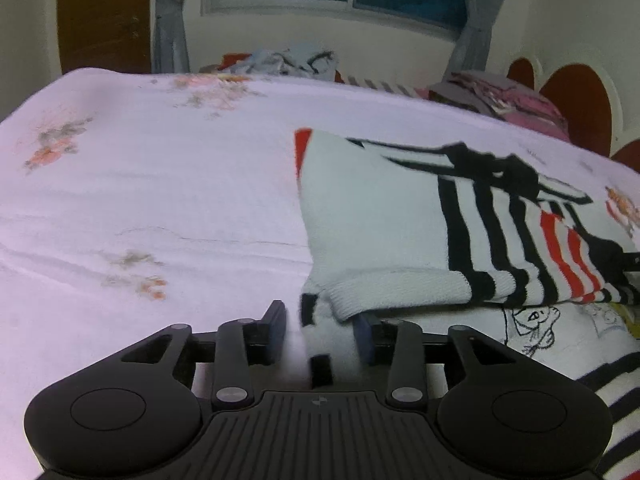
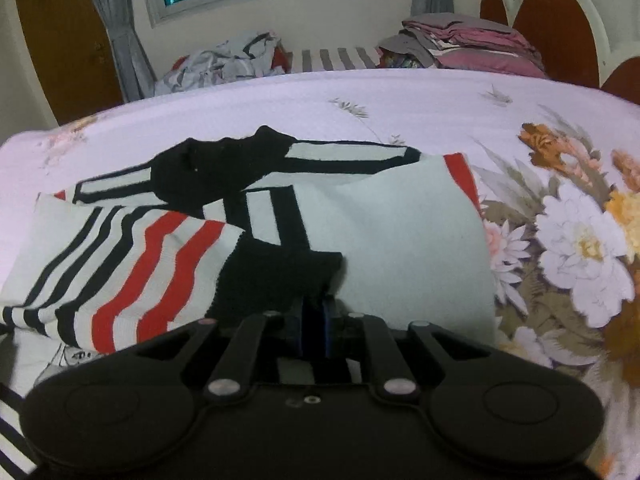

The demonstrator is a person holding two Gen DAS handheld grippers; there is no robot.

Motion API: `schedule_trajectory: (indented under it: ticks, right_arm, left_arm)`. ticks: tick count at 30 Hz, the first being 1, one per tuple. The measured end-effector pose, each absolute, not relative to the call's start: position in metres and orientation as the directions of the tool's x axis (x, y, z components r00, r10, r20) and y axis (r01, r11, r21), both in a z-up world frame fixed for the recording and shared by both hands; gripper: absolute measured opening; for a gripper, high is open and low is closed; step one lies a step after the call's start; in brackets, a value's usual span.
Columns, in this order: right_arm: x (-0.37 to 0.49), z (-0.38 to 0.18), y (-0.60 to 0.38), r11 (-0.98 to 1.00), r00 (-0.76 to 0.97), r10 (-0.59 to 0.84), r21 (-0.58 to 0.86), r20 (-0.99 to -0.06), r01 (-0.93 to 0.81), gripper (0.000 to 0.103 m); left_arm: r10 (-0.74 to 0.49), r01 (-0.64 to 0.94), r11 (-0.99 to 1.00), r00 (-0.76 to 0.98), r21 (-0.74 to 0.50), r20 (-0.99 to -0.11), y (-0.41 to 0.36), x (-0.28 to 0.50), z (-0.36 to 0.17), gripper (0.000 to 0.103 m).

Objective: Fold small clothes

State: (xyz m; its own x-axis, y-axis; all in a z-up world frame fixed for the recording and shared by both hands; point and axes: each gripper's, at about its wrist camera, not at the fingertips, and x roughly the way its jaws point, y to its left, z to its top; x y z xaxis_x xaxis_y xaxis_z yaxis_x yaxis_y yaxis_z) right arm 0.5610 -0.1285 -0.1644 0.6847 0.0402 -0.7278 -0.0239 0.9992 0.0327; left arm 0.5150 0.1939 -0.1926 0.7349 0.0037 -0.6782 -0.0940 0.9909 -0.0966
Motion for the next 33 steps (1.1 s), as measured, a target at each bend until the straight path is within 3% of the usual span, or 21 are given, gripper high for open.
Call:
schedule_trajectory:
  ticks: [5,8,10,13,15,22,23,25,29,33]
  right_arm:
    - [0.543,-0.142,-0.119,0.992,0.718,0.125,0.07,-0.684,-0.106,0.021]
    - [0.555,-0.153,-0.107,0.988,0.692,0.15,0.086,-0.706,-0.126,0.016]
    - [0.564,-0.166,-0.106,0.994,0.658,0.102,0.056,-0.746,-0.09,0.016]
    - [0.571,-0.17,-0.113,0.995,0.628,0.092,0.057,-0.773,-0.076,0.014]
    - [0.572,-0.158,-0.113,0.996,0.659,0.09,0.054,-0.747,-0.075,0.021]
    - [0.617,-0.168,-0.109,0.997,0.636,0.073,0.035,-0.769,-0.072,0.017]
    - [0.623,-0.169,-0.112,0.997,0.64,0.074,0.042,-0.765,-0.065,0.017]
    - [0.638,-0.173,-0.115,0.999,0.641,0.026,0.007,-0.767,-0.032,0.018]
    - [0.658,-0.17,-0.119,1.0,0.638,0.021,0.022,-0.77,-0.006,0.019]
    - [0.64,-0.148,-0.073,0.983,0.69,0.174,0.087,-0.702,-0.159,0.027]
  left_arm:
    - [-0.026,-0.046,0.992,0.826,-0.114,-0.563,0.187,0.497,-0.158,0.039]
    - [-0.058,0.008,0.996,0.794,-0.084,-0.606,0.168,0.524,-0.168,0.045]
    - [-0.085,0.023,0.995,0.706,-0.097,-0.703,0.165,0.545,-0.19,0.048]
    - [-0.09,0.076,0.996,0.676,-0.053,-0.731,0.16,0.556,-0.184,0.05]
    - [-0.117,0.087,0.993,0.694,-0.079,-0.71,0.163,0.563,-0.173,0.05]
    - [-0.088,0.062,0.996,0.666,-0.062,-0.741,0.181,0.651,-0.18,0.051]
    - [-0.079,0.056,0.997,0.661,-0.056,-0.746,0.181,0.661,-0.185,0.052]
    - [-0.077,0.053,0.997,0.673,-0.055,-0.736,0.186,0.678,-0.189,0.067]
    - [-0.035,0.029,0.999,0.678,-0.021,-0.734,0.18,0.684,-0.18,0.068]
    - [-0.122,0.122,0.991,0.732,-0.048,-0.671,0.142,0.648,-0.16,0.068]
